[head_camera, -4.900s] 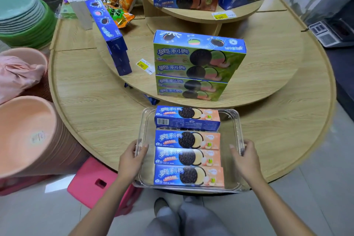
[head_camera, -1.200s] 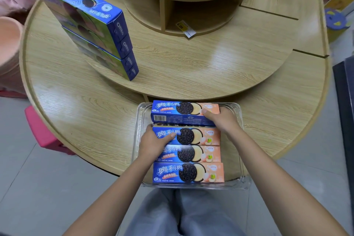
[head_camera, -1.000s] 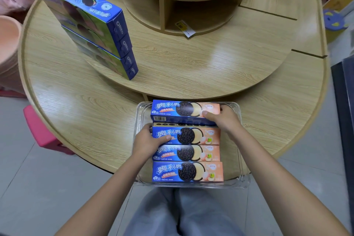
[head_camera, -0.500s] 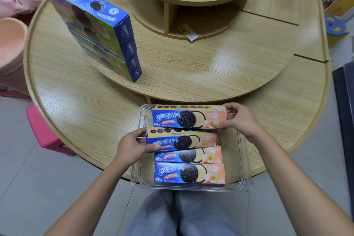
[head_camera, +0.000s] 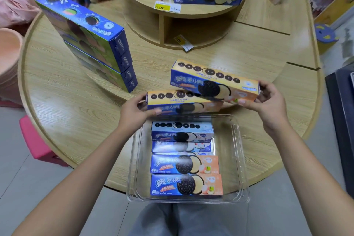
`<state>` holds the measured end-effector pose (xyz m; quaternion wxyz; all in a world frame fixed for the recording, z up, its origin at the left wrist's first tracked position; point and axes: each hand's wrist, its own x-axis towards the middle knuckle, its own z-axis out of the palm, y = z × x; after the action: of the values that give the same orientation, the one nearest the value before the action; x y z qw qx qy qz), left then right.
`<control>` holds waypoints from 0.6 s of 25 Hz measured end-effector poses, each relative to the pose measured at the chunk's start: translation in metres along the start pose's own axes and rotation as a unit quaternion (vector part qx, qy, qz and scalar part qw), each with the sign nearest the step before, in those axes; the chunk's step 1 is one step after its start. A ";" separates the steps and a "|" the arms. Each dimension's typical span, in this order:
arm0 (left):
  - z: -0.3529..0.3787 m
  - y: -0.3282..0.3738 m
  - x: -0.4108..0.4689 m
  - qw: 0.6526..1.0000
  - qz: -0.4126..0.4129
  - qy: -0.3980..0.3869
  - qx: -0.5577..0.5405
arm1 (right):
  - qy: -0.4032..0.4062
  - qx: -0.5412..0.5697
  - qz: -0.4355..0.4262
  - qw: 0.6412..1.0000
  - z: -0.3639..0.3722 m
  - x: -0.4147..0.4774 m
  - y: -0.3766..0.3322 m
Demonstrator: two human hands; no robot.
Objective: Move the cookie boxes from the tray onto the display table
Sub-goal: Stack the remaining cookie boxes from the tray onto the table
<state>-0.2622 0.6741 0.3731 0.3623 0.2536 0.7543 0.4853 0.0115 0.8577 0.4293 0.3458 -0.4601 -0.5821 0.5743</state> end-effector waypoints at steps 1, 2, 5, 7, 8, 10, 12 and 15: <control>0.003 0.005 0.010 1.000 0.001 0.001 -0.001 | 0.004 0.002 -0.004 1.000 0.000 0.006 -0.001; 0.006 0.009 0.020 1.000 0.000 0.003 -0.001 | 0.006 0.000 -0.008 1.000 0.001 0.012 -0.001; 0.007 0.014 0.046 1.000 0.001 0.001 -0.007 | 0.000 -0.002 -0.008 1.000 0.007 0.028 0.002; 0.004 0.010 0.060 1.000 0.006 -0.005 0.001 | -0.016 -0.002 -0.007 1.000 0.012 0.038 0.004; 0.002 0.008 0.064 1.000 0.007 -0.007 0.008 | -0.026 -0.006 -0.008 1.000 0.015 0.044 0.005; 0.000 0.005 0.067 1.000 0.011 -0.015 0.017 | -0.054 -0.018 -0.011 0.998 0.024 0.053 0.005; 0.000 0.004 0.068 0.999 0.019 -0.025 0.020 | -0.085 -0.031 -0.011 0.996 0.034 0.059 0.008; -0.001 0.007 0.068 0.999 0.017 -0.027 0.037 | -0.116 -0.044 -0.004 0.992 0.049 0.066 0.013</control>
<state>-0.3038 0.7266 0.3595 0.3648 0.2924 0.7572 0.4562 -0.0542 0.9006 0.4035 0.2576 -0.4032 -0.6448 0.5961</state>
